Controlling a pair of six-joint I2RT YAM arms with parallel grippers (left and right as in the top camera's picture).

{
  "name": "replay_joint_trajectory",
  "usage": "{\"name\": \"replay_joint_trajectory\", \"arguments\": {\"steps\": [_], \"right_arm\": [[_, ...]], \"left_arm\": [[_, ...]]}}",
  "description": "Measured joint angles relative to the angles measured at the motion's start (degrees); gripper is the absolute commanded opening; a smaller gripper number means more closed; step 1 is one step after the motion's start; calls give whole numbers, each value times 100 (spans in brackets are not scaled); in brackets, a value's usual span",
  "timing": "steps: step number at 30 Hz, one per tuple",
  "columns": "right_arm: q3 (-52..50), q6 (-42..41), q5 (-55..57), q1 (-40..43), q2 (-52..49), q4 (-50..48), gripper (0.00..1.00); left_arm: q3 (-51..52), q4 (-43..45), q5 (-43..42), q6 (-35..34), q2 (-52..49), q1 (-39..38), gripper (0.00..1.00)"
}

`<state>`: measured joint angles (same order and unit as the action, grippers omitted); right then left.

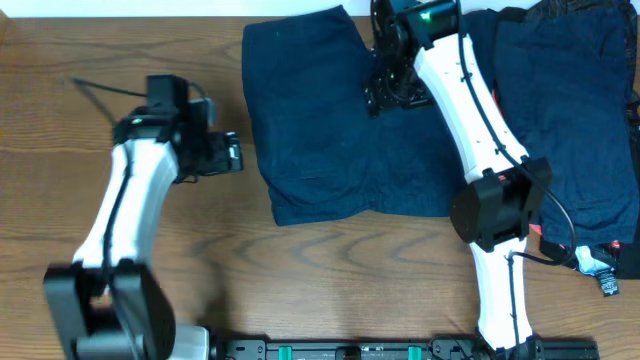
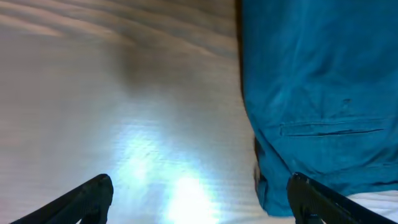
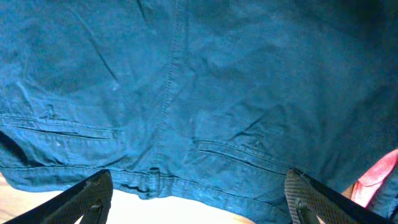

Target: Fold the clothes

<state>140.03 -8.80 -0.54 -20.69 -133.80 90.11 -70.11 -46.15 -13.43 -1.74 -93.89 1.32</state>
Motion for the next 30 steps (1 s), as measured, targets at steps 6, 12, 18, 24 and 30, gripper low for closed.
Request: {"name": "replay_joint_trajectory", "arguments": {"steps": [6, 12, 18, 24, 30], "right_arm": [[0, 173, -11, 48, 0, -46, 84], [-2, 232, -11, 48, 0, -81, 84], [-2, 254, -11, 48, 0, -85, 81], [-2, 256, -11, 48, 0, -96, 79], [-2, 256, -11, 48, 0, -160, 79]], "left_arm": [[0, 525, -37, 81, -717, -308, 91], [0, 1073, -42, 157, -1003, -590, 91], [0, 1228, -44, 168, -1392, -756, 82], [-11, 1292, -42, 142, -1746, -761, 60], [-11, 1344, -37, 166, -1788, -761, 40]]}}
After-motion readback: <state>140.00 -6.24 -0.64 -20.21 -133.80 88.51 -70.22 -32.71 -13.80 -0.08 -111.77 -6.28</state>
